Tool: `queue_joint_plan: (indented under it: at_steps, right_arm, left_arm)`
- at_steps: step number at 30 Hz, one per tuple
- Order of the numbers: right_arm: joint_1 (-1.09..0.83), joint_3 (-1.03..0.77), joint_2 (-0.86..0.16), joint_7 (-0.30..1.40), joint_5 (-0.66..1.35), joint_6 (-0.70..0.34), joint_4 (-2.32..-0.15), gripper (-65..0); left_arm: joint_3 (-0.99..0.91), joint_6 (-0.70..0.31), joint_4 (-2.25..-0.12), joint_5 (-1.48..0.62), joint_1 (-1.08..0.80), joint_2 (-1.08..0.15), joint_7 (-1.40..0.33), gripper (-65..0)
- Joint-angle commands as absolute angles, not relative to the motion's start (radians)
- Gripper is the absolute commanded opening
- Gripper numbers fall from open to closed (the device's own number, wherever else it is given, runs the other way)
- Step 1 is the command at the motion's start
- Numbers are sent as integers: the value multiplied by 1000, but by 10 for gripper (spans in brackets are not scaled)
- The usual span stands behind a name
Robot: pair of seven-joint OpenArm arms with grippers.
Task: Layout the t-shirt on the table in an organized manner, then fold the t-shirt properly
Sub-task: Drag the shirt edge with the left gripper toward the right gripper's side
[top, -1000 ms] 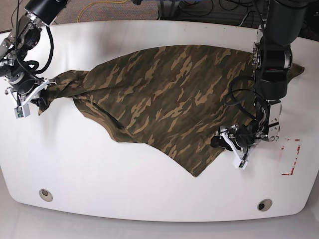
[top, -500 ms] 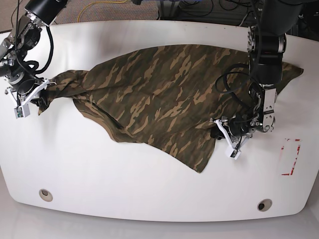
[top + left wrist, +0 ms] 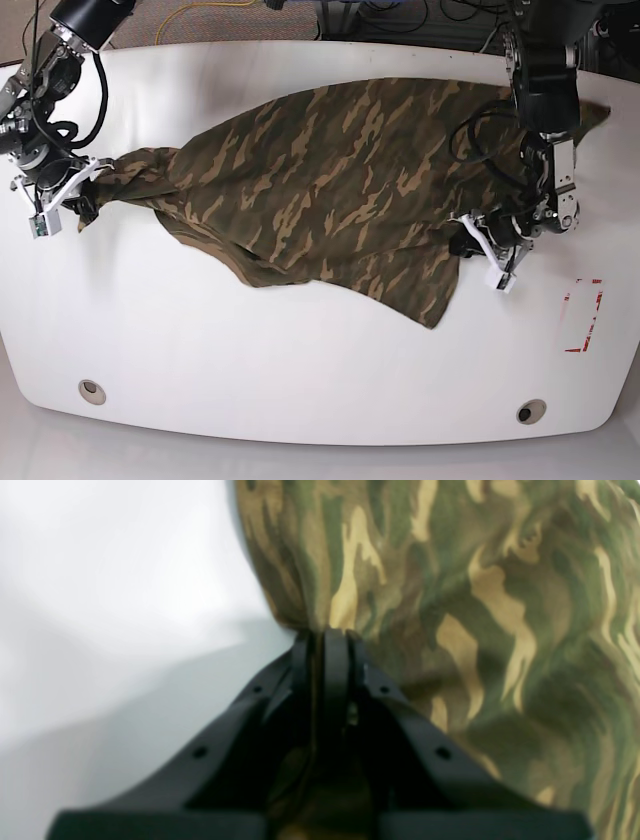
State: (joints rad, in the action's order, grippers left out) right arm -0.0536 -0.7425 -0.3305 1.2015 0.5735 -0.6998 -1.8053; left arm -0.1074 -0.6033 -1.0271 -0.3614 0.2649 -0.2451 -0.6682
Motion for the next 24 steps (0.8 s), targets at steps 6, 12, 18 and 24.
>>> queue_joint_plan:
  at_steps: [6,12,18,24]
  right_arm:
    - [-44,-748,-352,1181,581,-698,-1824,-650]
    - [-44,-748,-354,1181,581,-698,-1824,-650]
    - [-44,-746,-354,1181,581,-698,-1824,-650]
    - [-44,-745,-354,1181,581,-698,-1824,-650]
  left_arm:
    - [-150,-582,-1208,-300,120,-321,-762,-650]
    - [-151,-582,-1316,-302,42,-355,-763,-650]
    - [-156,-582,-1342,-302,38,-358,-803,-629]
    - [-231,-582,-1340,-295,90,-344,-835,-450]
